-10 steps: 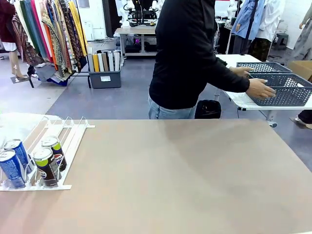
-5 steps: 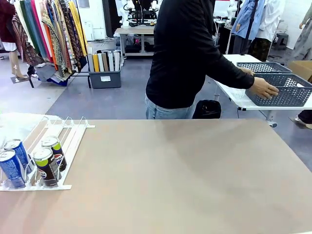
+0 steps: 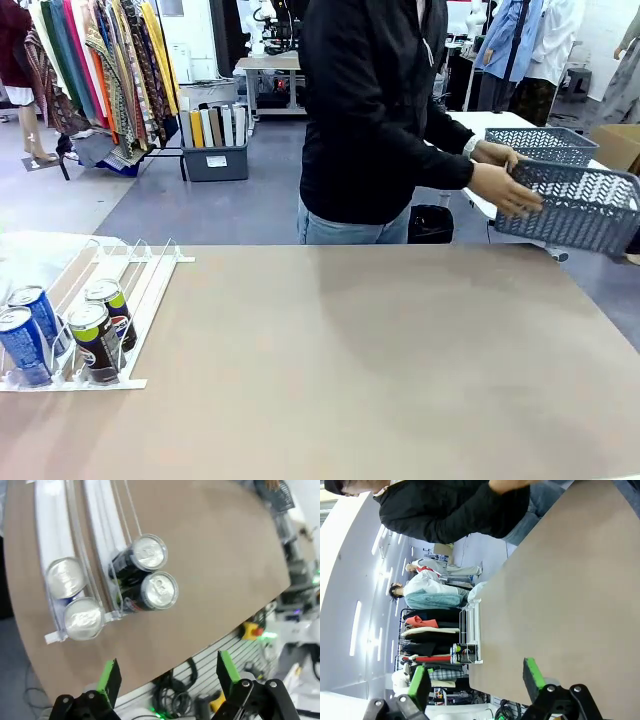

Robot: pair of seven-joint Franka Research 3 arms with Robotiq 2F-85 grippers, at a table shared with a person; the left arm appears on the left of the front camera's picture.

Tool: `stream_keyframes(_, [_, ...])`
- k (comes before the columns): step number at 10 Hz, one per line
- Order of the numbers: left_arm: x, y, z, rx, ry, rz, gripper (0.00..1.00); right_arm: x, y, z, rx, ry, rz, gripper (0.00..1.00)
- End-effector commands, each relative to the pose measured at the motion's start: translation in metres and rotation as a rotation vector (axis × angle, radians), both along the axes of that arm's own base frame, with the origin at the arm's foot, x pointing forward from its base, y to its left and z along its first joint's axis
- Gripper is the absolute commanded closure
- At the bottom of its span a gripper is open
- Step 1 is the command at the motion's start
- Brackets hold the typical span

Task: Retrieve and store the cans from the dispenser.
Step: Pick up one can from the Automatic Can Dispenser and place it in the middle of the table.

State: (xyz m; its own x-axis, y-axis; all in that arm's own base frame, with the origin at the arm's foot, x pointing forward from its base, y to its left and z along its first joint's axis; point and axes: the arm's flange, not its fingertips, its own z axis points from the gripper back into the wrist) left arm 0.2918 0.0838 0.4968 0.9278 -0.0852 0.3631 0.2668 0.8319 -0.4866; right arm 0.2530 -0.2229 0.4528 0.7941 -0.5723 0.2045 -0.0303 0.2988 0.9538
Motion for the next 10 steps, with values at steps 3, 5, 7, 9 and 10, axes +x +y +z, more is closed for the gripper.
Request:
stream_keyframes(3, [0.008,-0.087,-0.052,0.215,0.003,-0.128,0.00,0.000,-0.001,0.004,0.014,-0.007,-0.002,0.00])
stream_keyframes(5, [0.027,-0.101,-0.076,0.285,0.084,-0.057,0.00,0.000,-0.001,0.004,0.014,-0.007,-0.002,0.00])
stream_keyframes(7, [0.048,-0.099,-0.036,0.259,0.050,-0.127,0.00,0.000,-0.001,0.004,0.014,-0.007,-0.002,0.00])
stream_keyframes(9, [0.048,-0.099,-0.036,0.259,0.050,-0.127,0.00,0.000,-0.001,0.004,0.014,-0.007,-0.002,0.00])
stream_keyframes(10, [0.055,-0.102,-0.048,0.279,0.085,-0.102,0.00,0.000,-0.001,0.004,0.014,-0.007,-0.002,0.00])
